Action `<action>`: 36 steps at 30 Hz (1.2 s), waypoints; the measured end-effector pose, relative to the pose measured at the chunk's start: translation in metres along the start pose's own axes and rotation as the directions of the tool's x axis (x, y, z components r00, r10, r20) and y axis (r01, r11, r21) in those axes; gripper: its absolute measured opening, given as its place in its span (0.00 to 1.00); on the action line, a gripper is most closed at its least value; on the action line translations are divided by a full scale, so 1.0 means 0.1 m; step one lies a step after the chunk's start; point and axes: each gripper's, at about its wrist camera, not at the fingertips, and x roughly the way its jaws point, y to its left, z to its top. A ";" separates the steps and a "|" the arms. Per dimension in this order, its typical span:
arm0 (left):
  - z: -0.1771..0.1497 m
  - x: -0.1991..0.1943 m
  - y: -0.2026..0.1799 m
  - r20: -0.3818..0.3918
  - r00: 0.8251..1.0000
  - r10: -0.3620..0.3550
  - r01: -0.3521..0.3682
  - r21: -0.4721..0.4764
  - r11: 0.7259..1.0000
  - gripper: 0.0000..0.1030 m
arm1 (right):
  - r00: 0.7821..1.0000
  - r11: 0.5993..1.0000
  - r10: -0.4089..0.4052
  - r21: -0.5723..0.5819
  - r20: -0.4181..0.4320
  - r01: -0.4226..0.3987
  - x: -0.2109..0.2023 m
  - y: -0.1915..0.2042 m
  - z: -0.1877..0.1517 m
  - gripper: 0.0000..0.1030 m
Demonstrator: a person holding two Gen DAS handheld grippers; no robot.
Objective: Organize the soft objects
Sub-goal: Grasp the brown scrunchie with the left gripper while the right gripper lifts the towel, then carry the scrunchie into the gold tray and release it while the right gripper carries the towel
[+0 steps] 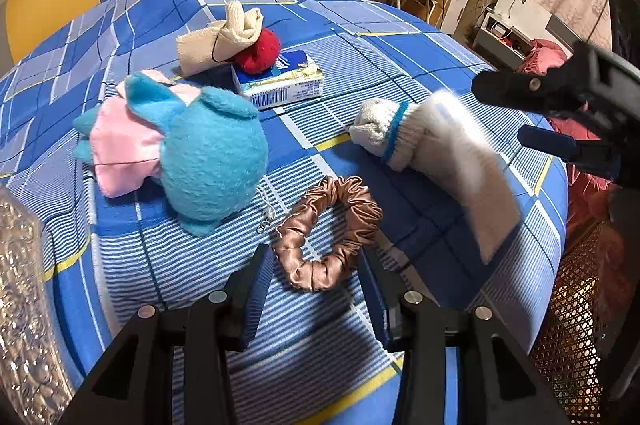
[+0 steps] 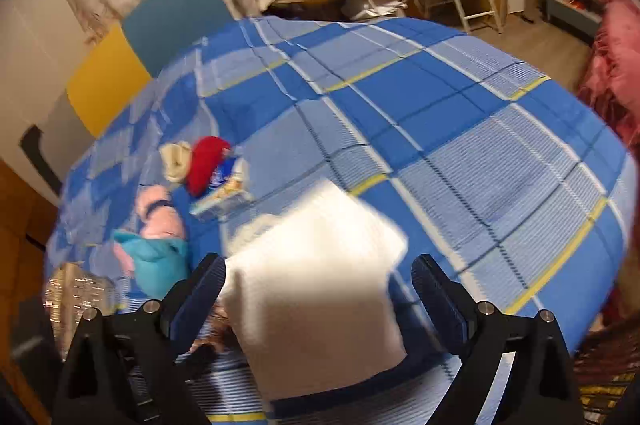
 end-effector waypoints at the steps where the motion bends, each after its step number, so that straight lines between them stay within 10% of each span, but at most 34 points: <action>1: -0.01 0.02 0.00 -0.002 1.000 -0.003 0.003 0.000 1.000 0.43 | 1.000 1.000 -0.012 -0.002 -0.022 0.012 0.05 0.01 -0.01 0.92; 7: -0.04 0.06 -0.03 0.000 1.000 -0.014 0.014 0.031 0.999 0.43 | 0.976 0.993 -0.097 -0.082 -0.196 0.082 0.43 0.11 -0.14 0.87; 9: -0.04 0.06 -0.06 0.005 1.000 -0.012 0.012 0.047 0.999 0.43 | 0.972 0.996 -0.068 -0.076 -0.225 0.052 0.46 0.07 -0.16 0.51; 12: -0.01 0.08 -0.10 0.004 1.000 -0.008 0.007 0.054 0.998 0.43 | 0.976 0.999 -0.033 -0.047 -0.217 0.024 0.40 0.01 -0.15 0.24; 15: 0.02 0.11 -0.10 0.012 1.000 -0.018 0.018 0.049 0.999 0.43 | 0.987 1.000 0.008 -0.019 -0.163 -0.011 0.24 -0.03 -0.13 0.16; 22: -0.01 0.09 0.03 0.025 0.999 -0.037 0.037 0.000 0.999 0.17 | 0.995 0.994 0.103 0.034 -0.017 -0.102 -0.04 -0.07 -0.01 0.14; 36: -0.42 -0.43 0.19 0.095 0.992 -0.078 0.085 -0.068 0.994 0.13 | 0.923 0.929 0.367 0.000 0.114 -0.369 -0.34 0.10 0.00 0.14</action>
